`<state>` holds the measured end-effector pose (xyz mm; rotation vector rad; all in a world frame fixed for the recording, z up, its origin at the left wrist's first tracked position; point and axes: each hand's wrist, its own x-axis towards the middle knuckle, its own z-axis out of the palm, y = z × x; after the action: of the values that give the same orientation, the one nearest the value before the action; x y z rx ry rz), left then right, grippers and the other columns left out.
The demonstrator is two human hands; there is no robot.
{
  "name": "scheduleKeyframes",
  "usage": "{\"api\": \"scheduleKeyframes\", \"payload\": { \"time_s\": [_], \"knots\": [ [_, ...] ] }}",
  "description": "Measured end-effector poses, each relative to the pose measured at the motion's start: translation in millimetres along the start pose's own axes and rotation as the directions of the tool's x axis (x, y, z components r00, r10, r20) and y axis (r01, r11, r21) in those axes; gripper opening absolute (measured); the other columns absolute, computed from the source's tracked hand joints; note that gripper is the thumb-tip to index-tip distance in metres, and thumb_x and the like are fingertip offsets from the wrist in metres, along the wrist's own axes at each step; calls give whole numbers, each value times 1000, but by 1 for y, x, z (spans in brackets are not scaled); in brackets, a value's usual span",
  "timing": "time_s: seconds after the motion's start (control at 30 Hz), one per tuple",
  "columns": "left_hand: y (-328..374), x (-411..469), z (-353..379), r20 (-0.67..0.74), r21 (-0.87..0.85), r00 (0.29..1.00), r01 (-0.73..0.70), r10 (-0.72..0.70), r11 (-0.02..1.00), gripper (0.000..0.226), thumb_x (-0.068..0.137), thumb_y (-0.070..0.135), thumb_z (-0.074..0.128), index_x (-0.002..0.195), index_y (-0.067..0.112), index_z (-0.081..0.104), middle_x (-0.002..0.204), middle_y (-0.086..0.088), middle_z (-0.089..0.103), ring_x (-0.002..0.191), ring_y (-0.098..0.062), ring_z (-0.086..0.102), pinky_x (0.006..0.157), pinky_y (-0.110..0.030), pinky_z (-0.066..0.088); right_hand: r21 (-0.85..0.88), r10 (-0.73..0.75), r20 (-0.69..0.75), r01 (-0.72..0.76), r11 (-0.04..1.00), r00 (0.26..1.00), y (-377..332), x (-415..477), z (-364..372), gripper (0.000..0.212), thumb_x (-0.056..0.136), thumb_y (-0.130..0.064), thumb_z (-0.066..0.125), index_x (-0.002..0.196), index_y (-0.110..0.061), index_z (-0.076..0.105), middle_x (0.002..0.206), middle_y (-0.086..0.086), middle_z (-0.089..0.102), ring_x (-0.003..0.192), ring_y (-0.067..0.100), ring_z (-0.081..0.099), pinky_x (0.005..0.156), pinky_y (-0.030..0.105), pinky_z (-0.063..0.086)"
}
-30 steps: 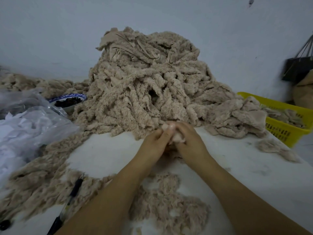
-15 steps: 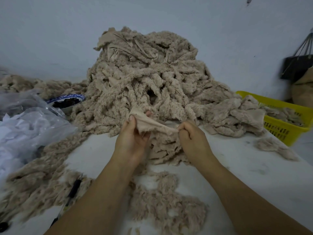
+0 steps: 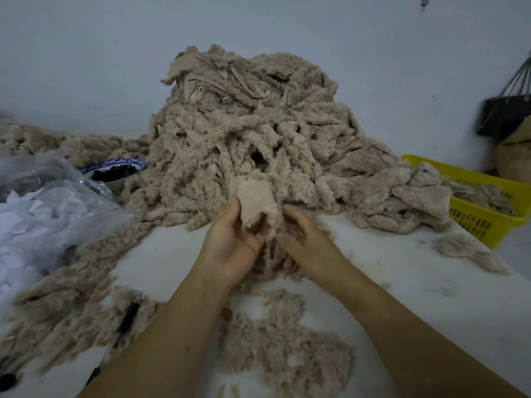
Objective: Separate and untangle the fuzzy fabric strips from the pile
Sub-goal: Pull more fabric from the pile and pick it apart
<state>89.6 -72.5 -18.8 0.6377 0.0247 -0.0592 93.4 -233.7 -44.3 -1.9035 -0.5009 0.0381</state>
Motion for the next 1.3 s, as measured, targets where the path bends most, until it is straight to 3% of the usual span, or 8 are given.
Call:
{"api": "scheduleKeyframes", "payload": {
  "time_s": [0.13, 0.23, 0.37, 0.63, 0.8, 0.9, 1.07, 1.3],
  "knots": [
    [8, -4, -3, 102, -160, 993, 76, -60, 984, 40, 98, 29, 45, 91, 2, 74, 70, -5, 69, 65, -13, 67, 58, -27, 59, -253, 4, -35, -12, 967, 999, -1, 0, 1, 6, 96, -29, 56, 93, -25, 59, 70, -7, 57, 58, 8, 51, 54, 23, 41],
    [14, -1, -11, 19, -263, 996, 84, -82, 961, 32, 99, 17, 42, 72, 14, 59, 53, 6, 49, 43, -5, 46, 43, -16, 43, -236, 43, -217, -95, 967, 975, 3, 1, -9, 19, 97, -22, 52, 83, -34, 55, 67, -6, 52, 49, 2, 44, 49, 20, 35],
    [13, 3, -11, -135, -105, 991, -16, 2, 994, 51, 105, 23, 41, 76, 8, 79, 91, -9, 74, 75, -22, 72, 66, -30, 56, -30, 113, -319, -129, 991, 941, 1, 0, -16, 29, 93, -34, 47, 99, -7, 58, 69, 2, 46, 53, 8, 38, 57, 31, 34],
    [17, 0, -10, -236, -77, 972, -8, -10, 997, 39, 108, 29, 40, 103, 5, 70, 95, -21, 74, 72, -35, 75, 50, -40, 59, 619, 343, -198, -154, 770, 918, 2, 6, -19, 38, 92, -37, 53, 68, -19, 77, 78, 8, 74, 69, 20, 71, 59, 28, 56],
    [12, 0, -5, -223, 128, 974, 4, 25, 992, 32, 103, 26, 48, 106, 3, 70, 95, -15, 74, 75, -28, 75, 56, -36, 61, 301, 312, -270, -228, 926, 911, 5, 6, -19, 60, 92, -55, 49, 81, 1, 68, 91, 24, 71, 90, 38, 69, 88, 48, 55],
    [2, 0, -2, -125, 379, 979, -102, 160, 920, 24, 101, 24, 54, 119, 10, 63, 95, -11, 75, 77, -23, 73, 64, -34, 60, -43, 173, -177, -184, 982, 969, 7, 0, -10, 57, 93, -69, 39, 91, -21, 69, 99, -1, 70, 97, 12, 65, 89, 37, 52],
    [-9, -4, 0, 104, 719, 977, -203, 186, 665, 32, 97, 13, 59, 110, 41, 65, 109, 7, 73, 89, -14, 71, 67, -24, 56, 179, 112, -126, -89, 980, 986, 2, 2, -2, 38, 81, -82, 44, 94, -56, 69, 111, -19, 69, 107, -7, 61, 98, 27, 44],
    [-17, -10, 2, 207, 823, 978, -174, -1, 541, 42, 98, 18, 49, 100, 57, 67, 102, 12, 74, 83, -13, 72, 60, -22, 54, 450, 231, -286, -82, 889, 930, 3, 9, -13, 28, 97, -42, 57, 101, -18, 72, 95, -2, 77, 94, 14, 72, 89, 41, 56]
  ]
}}
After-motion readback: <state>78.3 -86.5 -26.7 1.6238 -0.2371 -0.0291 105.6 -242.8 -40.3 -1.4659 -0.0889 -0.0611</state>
